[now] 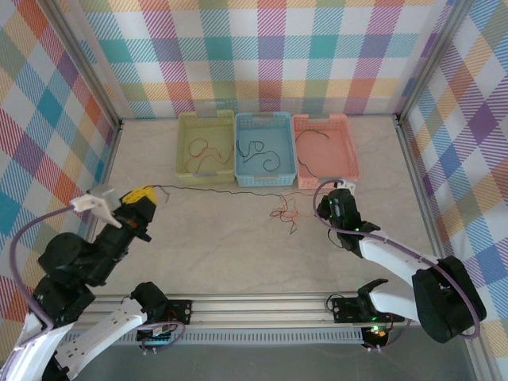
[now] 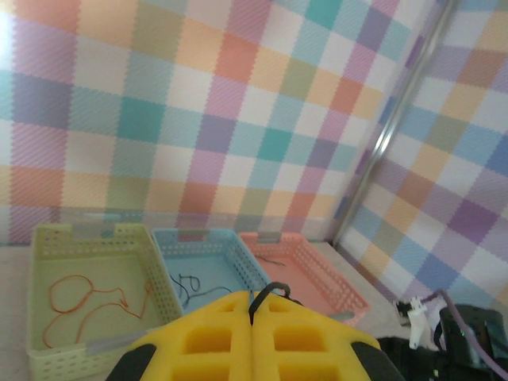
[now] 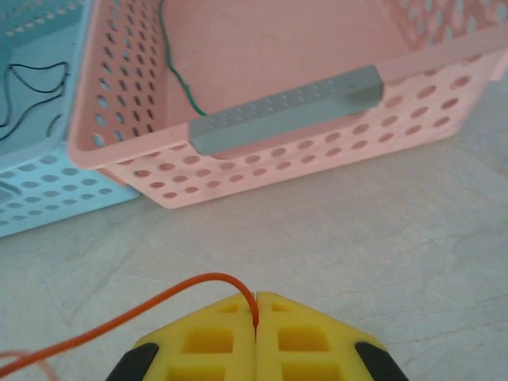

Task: Untangle the cables

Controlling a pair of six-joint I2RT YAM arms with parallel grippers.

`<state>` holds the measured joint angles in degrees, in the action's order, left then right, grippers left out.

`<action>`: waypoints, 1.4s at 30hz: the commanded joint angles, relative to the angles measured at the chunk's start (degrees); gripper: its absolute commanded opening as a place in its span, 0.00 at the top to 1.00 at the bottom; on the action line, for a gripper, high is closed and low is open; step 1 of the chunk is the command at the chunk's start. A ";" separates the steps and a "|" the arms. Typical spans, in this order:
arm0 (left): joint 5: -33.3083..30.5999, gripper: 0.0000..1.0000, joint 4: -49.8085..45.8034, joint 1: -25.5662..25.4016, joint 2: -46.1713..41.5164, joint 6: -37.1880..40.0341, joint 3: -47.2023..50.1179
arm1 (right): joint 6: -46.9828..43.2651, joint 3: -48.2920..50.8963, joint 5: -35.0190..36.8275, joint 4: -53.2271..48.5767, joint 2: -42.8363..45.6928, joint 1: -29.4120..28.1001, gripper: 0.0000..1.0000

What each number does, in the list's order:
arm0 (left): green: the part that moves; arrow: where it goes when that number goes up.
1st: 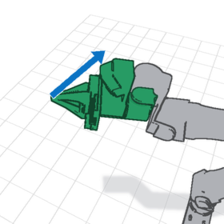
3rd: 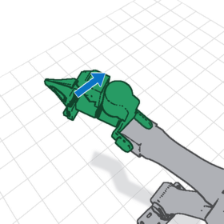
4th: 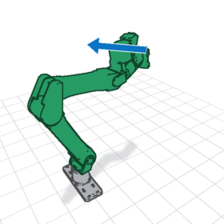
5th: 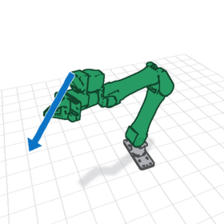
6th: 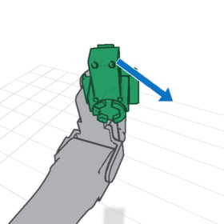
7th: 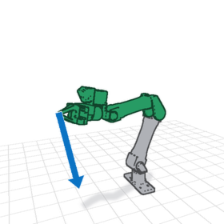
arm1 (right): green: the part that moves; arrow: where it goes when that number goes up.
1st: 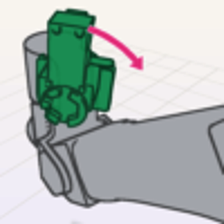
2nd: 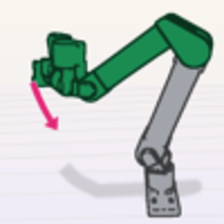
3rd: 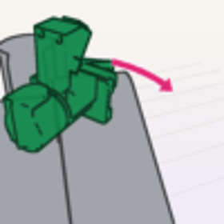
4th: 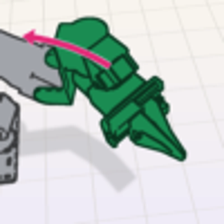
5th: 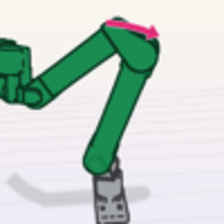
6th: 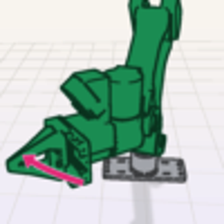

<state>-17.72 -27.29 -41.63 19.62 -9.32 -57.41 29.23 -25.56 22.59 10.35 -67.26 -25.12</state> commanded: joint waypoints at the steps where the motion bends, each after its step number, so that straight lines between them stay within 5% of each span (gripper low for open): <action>1: -6.40 1.00 -2.17 -0.47 -3.17 1.86 -3.97 | 2.09 -2.70 2.89 -1.90 -1.89 0.59 1.00; 26: -20.72 1.00 -8.86 -1.18 -13.58 6.33 -8.48 | 7.66 -2.49 9.13 -5.58 -2.30 2.54 1.00; 42: -24.34 1.00 -7.23 -7.78 -7.64 8.73 -10.08 | 9.09 -2.20 9.00 -5.97 -2.24 3.59 1.00</action>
<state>-40.88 -35.90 -48.14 10.22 -1.85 -66.63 37.19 -26.79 30.87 4.86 -69.41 -22.02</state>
